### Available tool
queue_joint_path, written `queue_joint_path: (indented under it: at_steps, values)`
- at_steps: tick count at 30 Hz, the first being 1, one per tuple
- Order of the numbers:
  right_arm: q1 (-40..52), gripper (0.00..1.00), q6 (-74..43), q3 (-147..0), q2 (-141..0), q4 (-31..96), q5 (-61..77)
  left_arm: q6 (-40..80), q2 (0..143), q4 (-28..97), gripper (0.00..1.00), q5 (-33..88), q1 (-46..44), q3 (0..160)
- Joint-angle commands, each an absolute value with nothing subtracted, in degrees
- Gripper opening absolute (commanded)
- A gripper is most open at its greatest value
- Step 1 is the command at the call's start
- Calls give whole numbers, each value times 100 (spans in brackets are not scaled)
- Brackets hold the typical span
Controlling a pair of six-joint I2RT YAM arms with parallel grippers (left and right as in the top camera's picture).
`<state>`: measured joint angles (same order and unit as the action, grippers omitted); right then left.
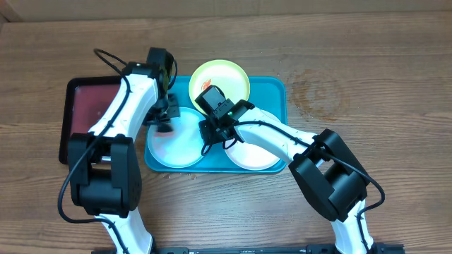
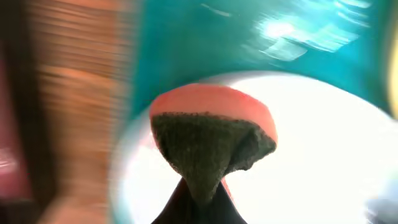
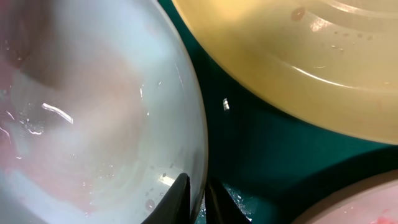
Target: Clean dirty plates on tray and stack at the side
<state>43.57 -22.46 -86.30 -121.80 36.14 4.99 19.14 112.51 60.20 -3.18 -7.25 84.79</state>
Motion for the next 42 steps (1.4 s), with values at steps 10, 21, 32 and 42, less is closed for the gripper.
queue_joint_path:
  at_steps: [10,21,32,42]
  values:
    - [4333,11,-2272,-8742,-12252,3616,392,1688,11166,5201,4,652,-751,6812]
    - [4333,11,-2268,-8746,-12250,3621,390,2609,11150,6060,4,-1920,-661,7762]
    - [4333,4,-2252,-9087,-12127,3879,351,3269,10551,7618,4,-2067,-541,10068]
    - [4609,4,-1806,-10453,-11526,4904,-1297,3146,9432,7765,4,-930,532,9948]
